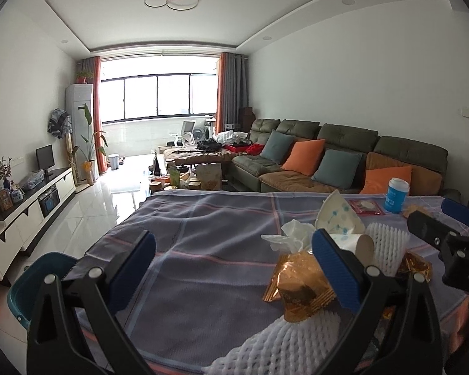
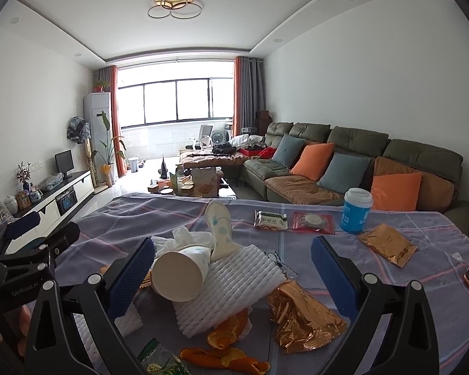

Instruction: Collect trash

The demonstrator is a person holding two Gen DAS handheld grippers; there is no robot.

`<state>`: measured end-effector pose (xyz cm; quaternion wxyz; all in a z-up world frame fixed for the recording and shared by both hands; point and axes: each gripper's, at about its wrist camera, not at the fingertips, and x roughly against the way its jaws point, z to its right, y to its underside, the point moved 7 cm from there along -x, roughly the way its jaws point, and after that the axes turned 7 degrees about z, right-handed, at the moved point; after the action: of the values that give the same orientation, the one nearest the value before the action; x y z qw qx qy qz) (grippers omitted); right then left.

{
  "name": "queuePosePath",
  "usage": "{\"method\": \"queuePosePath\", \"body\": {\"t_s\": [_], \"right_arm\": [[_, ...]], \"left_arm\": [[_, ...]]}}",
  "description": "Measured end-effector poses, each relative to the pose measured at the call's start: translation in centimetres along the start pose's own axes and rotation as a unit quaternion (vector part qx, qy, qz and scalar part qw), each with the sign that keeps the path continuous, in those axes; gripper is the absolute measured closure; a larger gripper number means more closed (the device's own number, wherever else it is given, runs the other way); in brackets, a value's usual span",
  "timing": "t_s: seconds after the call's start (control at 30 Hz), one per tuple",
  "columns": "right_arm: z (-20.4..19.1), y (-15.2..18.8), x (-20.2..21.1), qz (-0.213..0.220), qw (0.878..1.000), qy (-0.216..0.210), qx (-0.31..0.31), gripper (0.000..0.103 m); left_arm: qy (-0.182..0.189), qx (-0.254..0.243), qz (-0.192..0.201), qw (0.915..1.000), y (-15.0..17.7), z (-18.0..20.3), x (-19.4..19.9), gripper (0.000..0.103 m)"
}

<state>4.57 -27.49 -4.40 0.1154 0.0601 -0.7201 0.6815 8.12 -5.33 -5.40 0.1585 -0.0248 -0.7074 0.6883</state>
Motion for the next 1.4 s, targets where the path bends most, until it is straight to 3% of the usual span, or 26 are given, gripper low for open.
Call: {"method": "queuePosePath", "body": {"t_s": [0.43, 0.8, 1.0, 1.2, 1.33, 1.4], "right_arm": [[-0.3, 0.4, -0.6, -0.020, 1.000, -0.024, -0.006, 0.004], [-2.0, 1.2, -2.3, -0.060, 0.995, -0.073, -0.009, 0.012], [-2.6, 1.5, -3.2, -0.076, 0.993, -0.091, -0.016, 0.014], [-2.7, 1.4, -3.0, -0.073, 0.993, -0.090, -0.011, 0.014], [-2.6, 1.3, -2.7, -0.070, 0.994, -0.087, -0.009, 0.014], [-2.6, 1.3, -2.7, -0.071, 0.994, -0.085, -0.010, 0.014]], "left_arm": [[0.032, -0.010, -0.025, 0.9991, 0.8, 1.1, -0.3, 0.004], [0.081, -0.020, -0.062, 0.9945, 2.3, 1.9, -0.2, 0.029], [0.089, -0.025, -0.071, 0.9931, 2.7, 2.1, -0.1, 0.029], [0.077, -0.025, -0.069, 0.9943, 2.4, 2.0, -0.2, 0.021], [0.066, -0.030, -0.062, 0.9955, 2.4, 2.1, -0.1, 0.006], [0.064, -0.029, -0.062, 0.9956, 2.3, 2.1, -0.1, 0.003]]}}
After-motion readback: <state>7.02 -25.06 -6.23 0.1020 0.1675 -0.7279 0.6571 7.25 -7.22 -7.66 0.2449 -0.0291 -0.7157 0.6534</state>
